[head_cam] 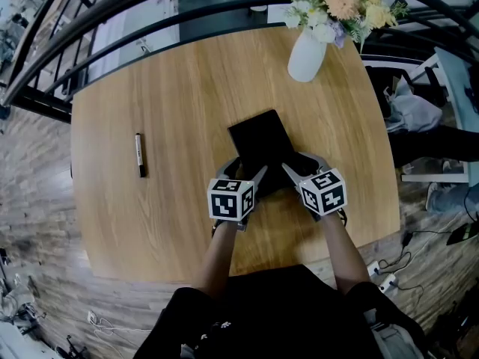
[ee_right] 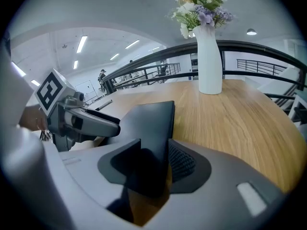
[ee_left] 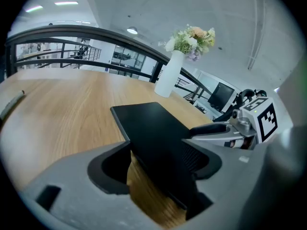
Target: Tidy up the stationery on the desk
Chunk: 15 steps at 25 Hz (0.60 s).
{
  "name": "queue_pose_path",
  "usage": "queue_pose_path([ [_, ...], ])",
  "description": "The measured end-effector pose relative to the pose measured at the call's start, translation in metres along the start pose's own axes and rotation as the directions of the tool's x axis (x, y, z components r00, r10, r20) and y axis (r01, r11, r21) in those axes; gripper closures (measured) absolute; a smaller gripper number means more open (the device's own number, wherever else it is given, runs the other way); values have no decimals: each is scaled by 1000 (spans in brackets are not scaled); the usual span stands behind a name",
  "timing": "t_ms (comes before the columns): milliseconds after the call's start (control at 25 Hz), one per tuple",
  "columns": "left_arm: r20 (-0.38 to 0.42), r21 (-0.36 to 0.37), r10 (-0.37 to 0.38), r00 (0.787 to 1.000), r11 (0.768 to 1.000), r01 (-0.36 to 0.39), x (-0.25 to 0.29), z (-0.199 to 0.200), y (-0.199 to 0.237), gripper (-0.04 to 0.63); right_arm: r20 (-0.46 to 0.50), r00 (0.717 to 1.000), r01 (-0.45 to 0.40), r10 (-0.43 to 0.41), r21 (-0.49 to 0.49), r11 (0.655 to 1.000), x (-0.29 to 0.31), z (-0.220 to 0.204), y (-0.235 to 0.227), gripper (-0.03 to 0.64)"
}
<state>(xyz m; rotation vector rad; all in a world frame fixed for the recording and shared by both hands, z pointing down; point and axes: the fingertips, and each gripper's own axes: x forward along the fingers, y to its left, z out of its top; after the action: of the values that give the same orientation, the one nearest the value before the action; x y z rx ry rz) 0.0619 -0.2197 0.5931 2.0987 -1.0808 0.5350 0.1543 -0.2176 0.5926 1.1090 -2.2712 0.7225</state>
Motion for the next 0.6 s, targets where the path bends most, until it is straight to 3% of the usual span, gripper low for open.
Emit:
queue_pose_path([
  [600, 19, -34, 57, 998, 998, -56, -37, -23, 25, 291, -38, 997, -66, 65, -26, 997, 5, -17, 53, 445],
])
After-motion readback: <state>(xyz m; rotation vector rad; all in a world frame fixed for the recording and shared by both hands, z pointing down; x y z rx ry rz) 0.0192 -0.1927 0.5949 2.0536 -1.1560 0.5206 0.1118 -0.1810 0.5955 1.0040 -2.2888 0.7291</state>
